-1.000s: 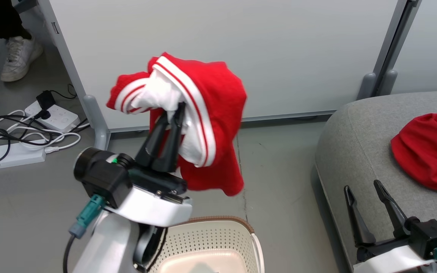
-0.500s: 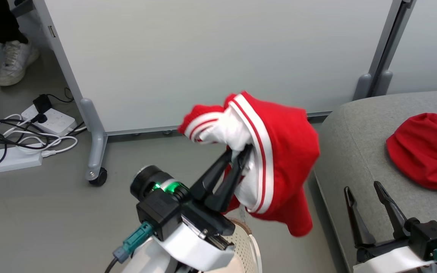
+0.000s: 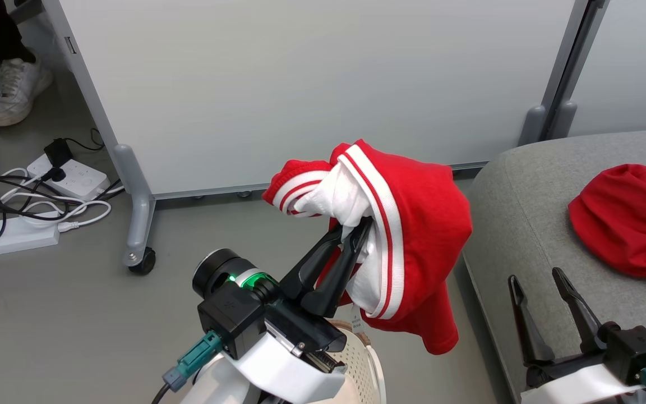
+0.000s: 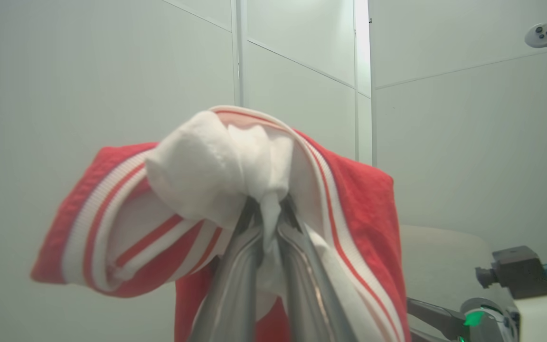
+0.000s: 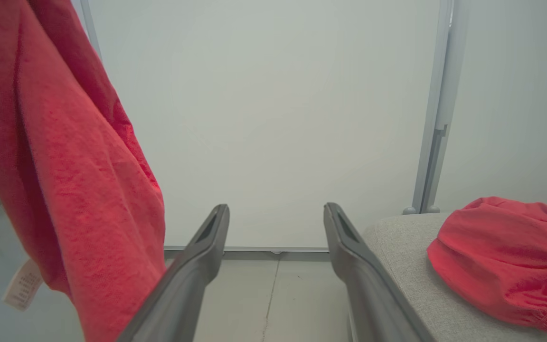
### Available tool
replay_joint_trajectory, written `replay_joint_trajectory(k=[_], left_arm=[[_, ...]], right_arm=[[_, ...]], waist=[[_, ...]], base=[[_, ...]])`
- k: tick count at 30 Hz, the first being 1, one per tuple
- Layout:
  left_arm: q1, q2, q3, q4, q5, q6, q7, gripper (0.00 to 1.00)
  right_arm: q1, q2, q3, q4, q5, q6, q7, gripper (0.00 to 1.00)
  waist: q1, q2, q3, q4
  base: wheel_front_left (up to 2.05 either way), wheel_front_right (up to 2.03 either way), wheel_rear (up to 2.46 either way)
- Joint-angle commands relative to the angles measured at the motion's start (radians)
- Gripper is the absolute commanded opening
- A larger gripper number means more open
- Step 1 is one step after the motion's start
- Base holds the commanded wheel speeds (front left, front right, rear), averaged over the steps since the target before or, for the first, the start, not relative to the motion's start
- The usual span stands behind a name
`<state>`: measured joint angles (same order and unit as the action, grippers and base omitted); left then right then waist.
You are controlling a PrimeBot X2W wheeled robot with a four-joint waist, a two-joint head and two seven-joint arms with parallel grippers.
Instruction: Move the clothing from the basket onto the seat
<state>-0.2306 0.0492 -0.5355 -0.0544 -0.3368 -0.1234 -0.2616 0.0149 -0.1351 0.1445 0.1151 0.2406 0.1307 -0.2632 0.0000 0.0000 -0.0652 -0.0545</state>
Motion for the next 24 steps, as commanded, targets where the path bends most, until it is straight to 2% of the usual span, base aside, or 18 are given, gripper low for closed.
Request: replay_joint_trajectory(k=[1,8,14,21,24], left_arm=[[-0.004,0.003,0.006,0.002,0.002,-0.005,-0.004,0.00],[0.001,0.003,0.009,0.022,0.006,-0.005,-0.004,0.00],[0.000,0.003,0.013,0.026,0.012,-0.006,-0.004,0.00],[-0.002,0.003,0.013,0.032,0.014,-0.007,-0.004,0.00],[-0.002,0.002,0.011,0.033,0.014,-0.007,-0.004,0.00]], right_arm=[[0.000,-0.004,0.000,-0.001,0.004,0.000,-0.001,1.00],[-0.005,-0.016,-0.012,-0.023,0.007,0.000,-0.001,1.00],[-0.029,-0.081,0.064,-0.060,0.005,0.000,-0.001,1.00],[-0.052,-0.184,0.218,-0.151,0.083,0.000,-0.001,1.00],[-0.061,-0.203,0.255,-0.175,0.111,0.000,-0.001,1.00]], waist=[[0.0000,0.0000,-0.001,0.002],[0.0000,0.0000,-0.001,0.010],[0.0000,0.0000,0.004,0.011],[0.0000,0.0000,0.010,0.013],[0.0000,0.0000,0.012,0.013]], base=[[0.00,0.00,0.00],[0.00,0.00,0.00],[0.00,0.00,0.00],[0.00,0.00,0.00],[0.00,0.00,0.00]])
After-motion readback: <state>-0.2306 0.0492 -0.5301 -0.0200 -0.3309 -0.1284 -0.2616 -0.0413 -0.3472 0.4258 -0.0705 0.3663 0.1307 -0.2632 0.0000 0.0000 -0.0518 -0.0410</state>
